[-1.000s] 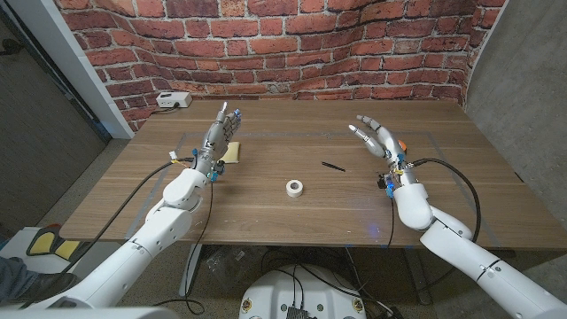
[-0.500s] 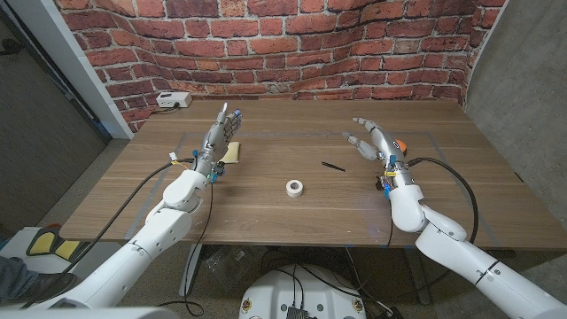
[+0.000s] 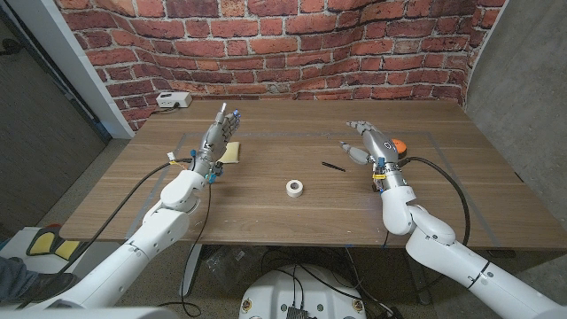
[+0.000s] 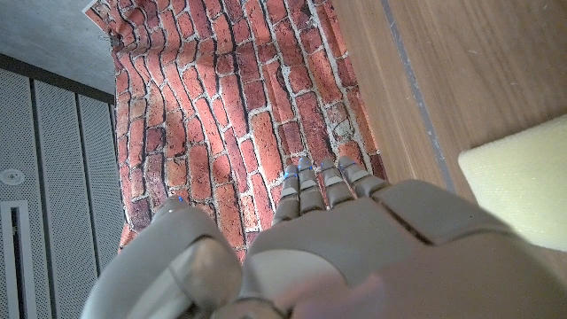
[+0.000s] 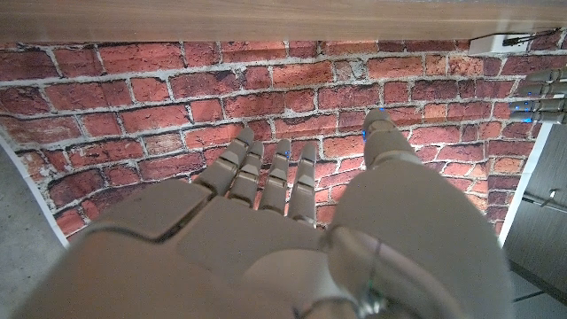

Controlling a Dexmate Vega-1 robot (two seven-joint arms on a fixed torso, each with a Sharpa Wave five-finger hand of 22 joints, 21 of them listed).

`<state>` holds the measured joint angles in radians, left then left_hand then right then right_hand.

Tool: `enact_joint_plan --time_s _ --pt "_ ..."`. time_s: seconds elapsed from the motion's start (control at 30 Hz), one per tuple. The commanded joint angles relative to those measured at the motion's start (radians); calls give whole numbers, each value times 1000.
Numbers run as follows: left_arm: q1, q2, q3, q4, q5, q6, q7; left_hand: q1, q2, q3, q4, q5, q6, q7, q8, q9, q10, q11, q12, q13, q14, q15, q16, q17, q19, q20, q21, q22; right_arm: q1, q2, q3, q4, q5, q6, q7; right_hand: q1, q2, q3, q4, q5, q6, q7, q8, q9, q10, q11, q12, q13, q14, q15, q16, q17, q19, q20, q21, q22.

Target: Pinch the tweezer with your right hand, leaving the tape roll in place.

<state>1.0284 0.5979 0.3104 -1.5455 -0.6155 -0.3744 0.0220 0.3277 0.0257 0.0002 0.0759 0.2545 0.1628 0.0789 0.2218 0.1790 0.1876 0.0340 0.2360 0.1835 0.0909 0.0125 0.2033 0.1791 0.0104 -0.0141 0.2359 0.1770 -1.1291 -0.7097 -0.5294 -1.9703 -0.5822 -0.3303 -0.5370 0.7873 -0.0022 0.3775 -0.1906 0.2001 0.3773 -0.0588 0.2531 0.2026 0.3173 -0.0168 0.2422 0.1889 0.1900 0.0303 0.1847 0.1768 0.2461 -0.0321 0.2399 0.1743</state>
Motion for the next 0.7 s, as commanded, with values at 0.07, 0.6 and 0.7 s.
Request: enact_joint_plan --time_s 0.07,0.6,0.7 --pt "14 19 -12 -7 -18 16 -8 8 -1 -5 0 -4 6 1 -1 6 10 -1 -5 5 12 -1 -3 3 -5 1 -5 1 57 -6 -88 -69 -77 -202 163 -4 -11 -10 21 6 9 5 1 3 -4 20 -1 4 -4 6 -2 2 -9 9 -10 6" --pt "-17 -4 -2 45 -60 4 -74 42 95 41 4 -11 14 3 -7 6 17 4 -14 5 14 3 -8 4 -11 7 -15 3 114 5 -161 -73 -83 -337 274 -18 -15 -27 40 1 109 -25 32 8 -11 39 -6 5 -13 22 -2 4 -23 25 -23 9" --pt "-20 -3 1 46 -59 5 -79 76 155 85 -1 -20 22 0 -10 6 21 3 -18 5 18 2 -10 3 -11 8 -20 3 117 10 -163 -65 -65 -343 273 -19 -15 -31 42 0 130 -38 37 9 -17 20 -9 5 -14 29 -2 4 -24 30 -25 9"
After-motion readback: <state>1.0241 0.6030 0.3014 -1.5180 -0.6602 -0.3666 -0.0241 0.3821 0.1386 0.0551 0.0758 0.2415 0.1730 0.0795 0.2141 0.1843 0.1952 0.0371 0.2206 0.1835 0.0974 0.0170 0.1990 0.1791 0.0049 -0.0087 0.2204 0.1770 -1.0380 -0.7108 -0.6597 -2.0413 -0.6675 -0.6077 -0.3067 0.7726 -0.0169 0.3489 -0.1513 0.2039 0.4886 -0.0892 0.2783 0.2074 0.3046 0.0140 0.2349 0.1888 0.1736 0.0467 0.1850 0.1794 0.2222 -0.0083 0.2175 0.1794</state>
